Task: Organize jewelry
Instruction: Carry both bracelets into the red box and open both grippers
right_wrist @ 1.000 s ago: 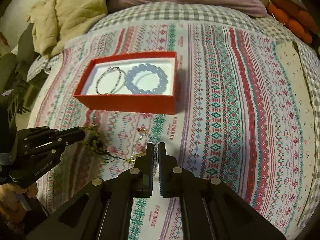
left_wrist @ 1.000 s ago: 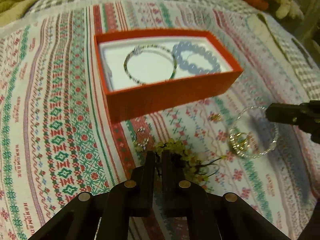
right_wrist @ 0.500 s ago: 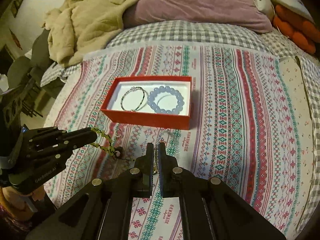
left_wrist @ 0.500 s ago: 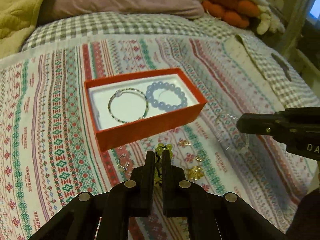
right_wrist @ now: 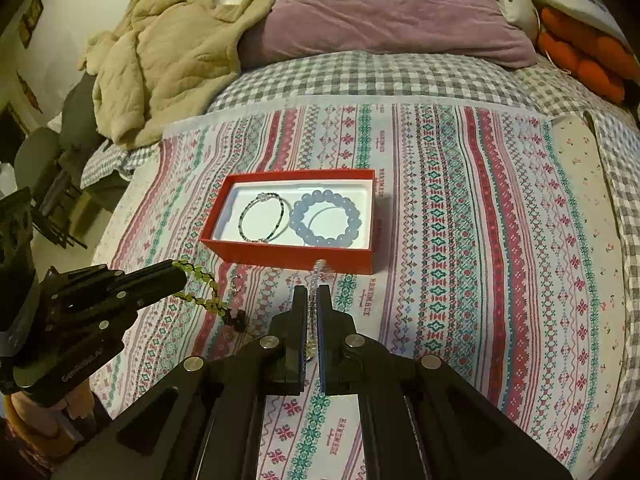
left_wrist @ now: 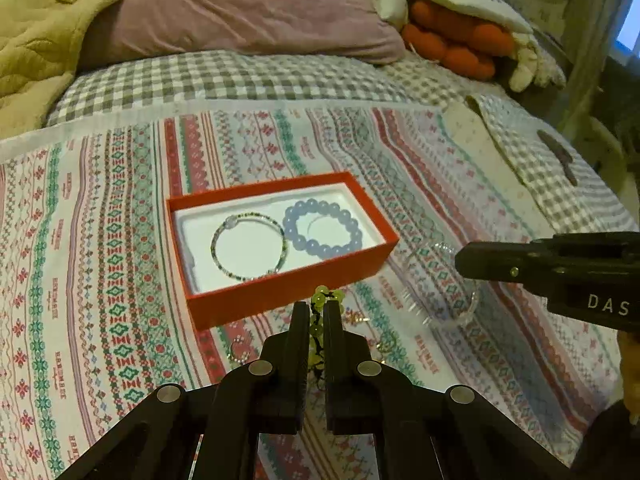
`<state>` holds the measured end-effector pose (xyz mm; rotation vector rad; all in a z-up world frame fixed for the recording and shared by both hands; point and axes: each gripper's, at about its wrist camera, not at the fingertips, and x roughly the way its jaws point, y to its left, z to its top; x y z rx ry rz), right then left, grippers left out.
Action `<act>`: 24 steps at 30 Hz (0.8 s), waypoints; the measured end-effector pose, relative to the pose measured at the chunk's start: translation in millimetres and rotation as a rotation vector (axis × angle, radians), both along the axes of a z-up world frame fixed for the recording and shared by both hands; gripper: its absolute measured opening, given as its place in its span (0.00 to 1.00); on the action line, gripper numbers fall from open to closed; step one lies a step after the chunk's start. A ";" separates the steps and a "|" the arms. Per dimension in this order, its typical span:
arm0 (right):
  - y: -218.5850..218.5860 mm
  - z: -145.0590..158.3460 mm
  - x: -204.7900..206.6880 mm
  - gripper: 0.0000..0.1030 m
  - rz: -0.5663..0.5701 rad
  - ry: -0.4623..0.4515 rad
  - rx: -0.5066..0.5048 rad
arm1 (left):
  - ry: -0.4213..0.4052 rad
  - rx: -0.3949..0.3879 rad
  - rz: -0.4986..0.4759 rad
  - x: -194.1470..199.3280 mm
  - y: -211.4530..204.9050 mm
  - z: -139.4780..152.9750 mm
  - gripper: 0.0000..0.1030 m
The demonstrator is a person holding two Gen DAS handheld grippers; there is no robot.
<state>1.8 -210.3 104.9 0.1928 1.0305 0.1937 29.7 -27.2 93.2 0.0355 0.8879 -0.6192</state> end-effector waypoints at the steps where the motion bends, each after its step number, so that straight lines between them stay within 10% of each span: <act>1: -0.7 0.2 0.8 0.04 -0.001 -0.001 0.001 | -0.004 -0.001 0.002 0.4 -0.8 1.4 0.00; 11: -6.1 6.5 6.8 0.04 -0.021 -0.021 0.009 | -0.039 -0.087 0.087 36.6 0.1 19.2 0.00; 20: -12.0 8.6 18.2 0.04 -0.046 -0.042 0.029 | 0.070 -0.268 0.167 89.6 8.5 -13.5 0.00; 24: -11.5 10.2 22.8 0.04 -0.052 -0.054 0.030 | 0.068 -0.235 0.202 100.7 9.8 -30.0 0.00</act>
